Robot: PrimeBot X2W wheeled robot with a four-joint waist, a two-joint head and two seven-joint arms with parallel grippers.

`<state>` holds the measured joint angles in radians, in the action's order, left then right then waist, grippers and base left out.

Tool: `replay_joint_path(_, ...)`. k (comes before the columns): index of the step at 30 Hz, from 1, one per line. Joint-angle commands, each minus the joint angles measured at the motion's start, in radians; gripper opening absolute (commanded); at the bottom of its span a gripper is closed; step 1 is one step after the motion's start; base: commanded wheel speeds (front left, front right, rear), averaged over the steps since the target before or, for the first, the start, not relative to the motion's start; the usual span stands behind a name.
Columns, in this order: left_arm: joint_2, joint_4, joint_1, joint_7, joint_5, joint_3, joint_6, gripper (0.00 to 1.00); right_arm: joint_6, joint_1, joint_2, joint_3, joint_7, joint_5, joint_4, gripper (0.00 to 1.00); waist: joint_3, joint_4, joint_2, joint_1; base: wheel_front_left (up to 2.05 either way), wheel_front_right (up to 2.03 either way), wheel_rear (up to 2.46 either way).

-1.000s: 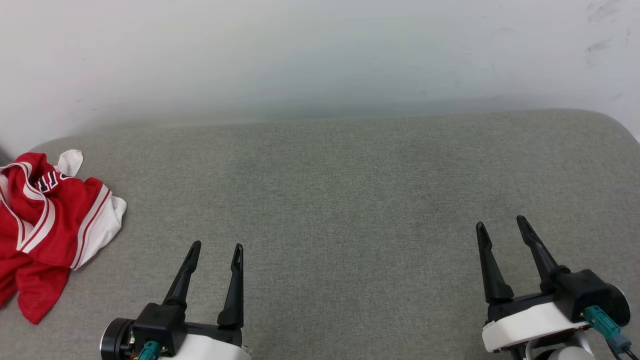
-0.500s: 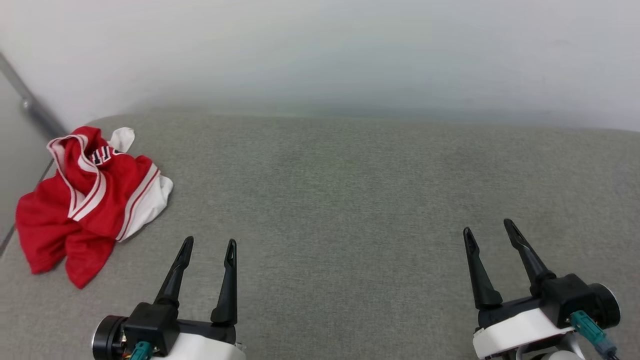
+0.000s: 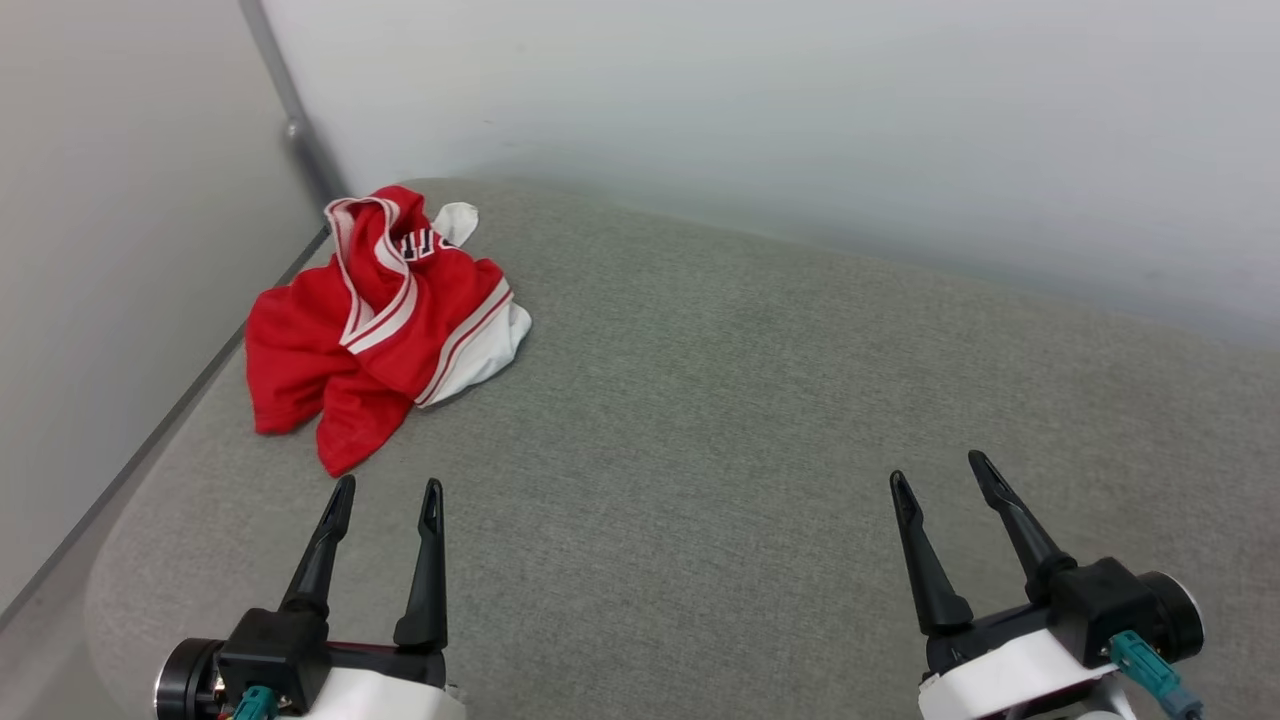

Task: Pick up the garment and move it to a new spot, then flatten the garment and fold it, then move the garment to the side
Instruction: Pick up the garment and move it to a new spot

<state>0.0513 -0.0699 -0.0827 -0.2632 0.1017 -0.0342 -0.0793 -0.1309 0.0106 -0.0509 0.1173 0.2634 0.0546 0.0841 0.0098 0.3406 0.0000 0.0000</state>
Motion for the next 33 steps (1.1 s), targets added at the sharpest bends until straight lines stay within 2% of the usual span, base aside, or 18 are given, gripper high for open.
replay_joint_path(1, -0.001, -0.001, -0.013, -0.002, -0.005, 0.000, -0.006, 1.00, 0.000, -0.009, 0.001, 0.007, 0.002, -0.002, 0.000, 1.00, -0.005, 0.041, 0.0000, 0.0000, 0.00, 0.00, 0.00)
replay_joint_path(10, -0.001, -0.001, -0.016, -0.002, -0.012, 0.002, -0.015, 1.00, 0.000, -0.017, 0.001, 0.031, 0.002, -0.003, 0.000, 1.00, -0.015, 0.108, 0.0000, 0.0000, 0.00, 0.00, 0.00)
replay_joint_path(18, -0.001, 0.006, -0.027, -0.002, -0.015, 0.010, -0.022, 1.00, 0.000, -0.014, 0.001, 0.036, 0.002, 0.002, 0.003, 1.00, -0.025, 0.135, 0.0000, 0.0000, 0.00, 0.00, 0.00)
replay_joint_path(26, -0.001, 0.008, -0.021, -0.002, -0.004, 0.024, -0.027, 1.00, 0.000, -0.012, 0.001, 0.043, 0.002, -0.003, 0.000, 1.00, -0.018, 0.135, 0.0000, 0.0000, 0.00, 0.00, 0.00)
replay_joint_path(33, -0.001, 0.022, 0.017, -0.002, 0.021, 0.032, -0.036, 1.00, 0.000, 0.021, 0.001, 0.037, 0.002, -0.046, -0.019, 1.00, 0.052, 0.097, 0.0000, 0.0000, 0.00, 0.00, 0.00)
